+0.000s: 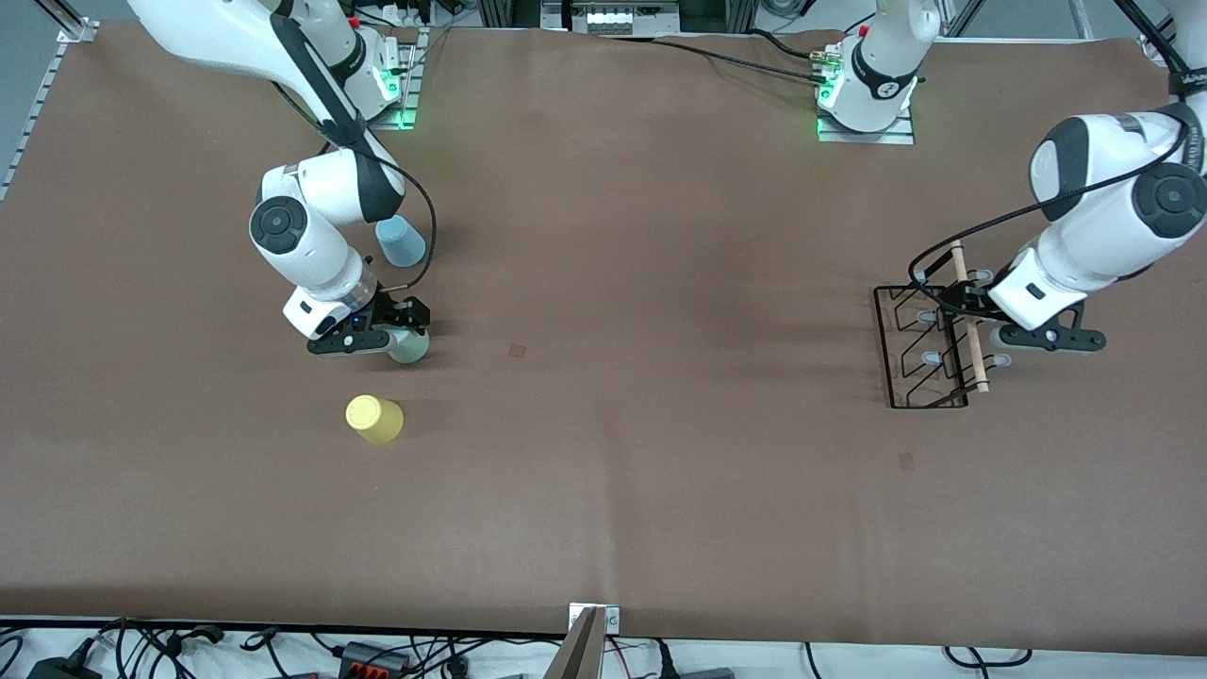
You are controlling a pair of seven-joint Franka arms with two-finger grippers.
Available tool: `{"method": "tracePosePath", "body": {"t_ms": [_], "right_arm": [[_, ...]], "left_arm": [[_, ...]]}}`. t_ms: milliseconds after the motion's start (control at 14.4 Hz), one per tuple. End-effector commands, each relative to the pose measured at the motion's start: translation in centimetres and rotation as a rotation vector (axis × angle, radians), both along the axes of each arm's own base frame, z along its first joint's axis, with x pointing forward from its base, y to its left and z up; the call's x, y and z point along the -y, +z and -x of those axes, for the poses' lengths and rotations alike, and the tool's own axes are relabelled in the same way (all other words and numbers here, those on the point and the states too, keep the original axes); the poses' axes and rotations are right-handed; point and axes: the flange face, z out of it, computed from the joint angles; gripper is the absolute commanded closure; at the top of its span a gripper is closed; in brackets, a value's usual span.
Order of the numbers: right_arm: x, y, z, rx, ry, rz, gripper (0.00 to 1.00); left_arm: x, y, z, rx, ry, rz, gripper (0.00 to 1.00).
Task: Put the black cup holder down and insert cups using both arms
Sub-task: 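Grasp the teal cup with the right gripper while the left gripper grasps the rack dowel, then carry the black rack with the left gripper to the table middle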
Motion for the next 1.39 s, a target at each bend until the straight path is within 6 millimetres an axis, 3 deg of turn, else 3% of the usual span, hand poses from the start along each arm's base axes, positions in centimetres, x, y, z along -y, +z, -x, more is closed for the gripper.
{"method": "tracePosePath", "body": {"t_ms": [0, 139, 209, 418, 627, 836, 975, 1114, 1323], "right_arm": [[0.0, 0.2, 0.1, 0.014, 0.005, -0.003, 0.34], [0.0, 0.2, 0.0, 0.015, 0.006, -0.003, 0.65], [0.1, 0.4, 0.0, 0.017, 0.005, -0.003, 0.78], [0.1, 1.0, -0.2, 0.027, 0.023, -0.003, 0.91], [0.6, 2.9, -0.6, 0.047, 0.053, 0.002, 0.95], [0.9, 8.0, -1.3, -0.005, 0.101, 0.037, 0.95], [1.8, 11.6, -1.5, -0.016, 0.120, 0.049, 1.00], [2.9, 14.6, -1.2, -0.002, 0.113, 0.054, 1.00], [3.4, 18.5, -1.1, -0.039, 0.103, 0.066, 1.00]], "left_arm": [[-0.2, -0.7, 1.0, 0.009, -0.019, -0.014, 0.23], [-0.3, -1.3, 1.0, -0.005, -0.014, -0.012, 0.55], [-0.2, -1.5, 1.0, -0.008, -0.014, -0.012, 0.64], [-0.2, -1.0, 0.8, -0.028, -0.012, -0.012, 0.91], [-0.7, 2.0, -0.8, -0.025, -0.002, -0.015, 0.98], [0.7, 6.5, -3.1, -0.091, -0.012, -0.010, 0.99], [5.2, 8.9, -4.4, -0.133, -0.073, 0.007, 0.99], [10.5, 9.1, -5.1, -0.167, -0.142, 0.031, 0.99], [18.5, 9.4, -5.2, -0.165, -0.102, 0.141, 0.99]]}}
